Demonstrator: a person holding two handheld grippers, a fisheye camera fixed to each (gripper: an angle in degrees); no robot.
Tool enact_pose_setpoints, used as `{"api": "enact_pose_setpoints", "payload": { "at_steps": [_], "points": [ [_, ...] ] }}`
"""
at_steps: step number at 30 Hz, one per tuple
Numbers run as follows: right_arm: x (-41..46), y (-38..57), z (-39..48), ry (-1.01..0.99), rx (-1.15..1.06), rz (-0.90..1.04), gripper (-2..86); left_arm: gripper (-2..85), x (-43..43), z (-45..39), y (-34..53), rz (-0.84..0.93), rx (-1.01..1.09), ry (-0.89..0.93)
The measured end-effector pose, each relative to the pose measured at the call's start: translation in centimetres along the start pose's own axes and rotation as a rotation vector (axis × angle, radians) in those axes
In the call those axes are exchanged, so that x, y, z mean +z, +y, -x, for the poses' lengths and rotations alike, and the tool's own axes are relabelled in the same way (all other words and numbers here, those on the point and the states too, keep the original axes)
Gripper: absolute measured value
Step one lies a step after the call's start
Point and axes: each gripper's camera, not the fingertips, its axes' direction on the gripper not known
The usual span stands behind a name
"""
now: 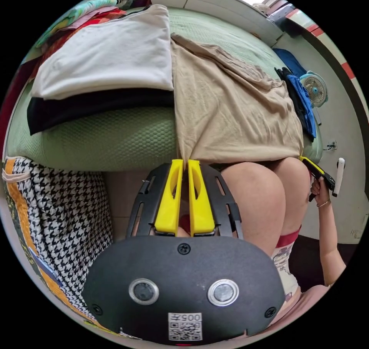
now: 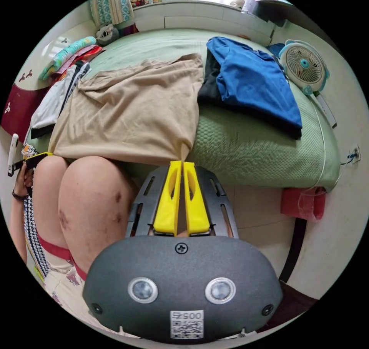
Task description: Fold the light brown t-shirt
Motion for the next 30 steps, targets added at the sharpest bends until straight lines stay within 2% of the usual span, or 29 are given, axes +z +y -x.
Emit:
{"api": "enact_pose_setpoints", "payload": {
  "at_steps": [6, 9, 12, 16, 25, 30],
  "points": [
    [-2.4, -1.9, 0.8, 0.034, -0.102, -0.025, -0.2, 0.9, -2.8, 0.0, -1.1, -0.095, 0.034, -0.142],
    [-4.7, -4.1, 1.4, 0.005, -0.139, -0.100, 4.0, 2.2, -4.4, -0.5, -3.6, -0.156, 0.059, -0.122],
    [-5.2, -7.6, 2.6, -0.055, -0.140, -0.156, 7.4, 6.2, -4.3, -1.6, -7.3, -0.176, 0.106, -0.029],
    [-3.2, -13.3, 5.3, -0.073, -0.148, -0.178, 9.4, 7.6, -2.5, -3.6, -12.5, -0.186, 0.145, -0.098],
    [3.7, -24.4, 7.6, -0.031, -0.134, -0.088, 10.7, 10.6, 3.7, -4.3, -21.0, -0.097, 0.163, -0.054],
    [7.7, -27.7, 8.3, 0.008, -0.131, 0.009, 8.3, 3.5, 6.3, -4.9, -23.5, -0.077, 0.168, -0.124]
  ]
}}
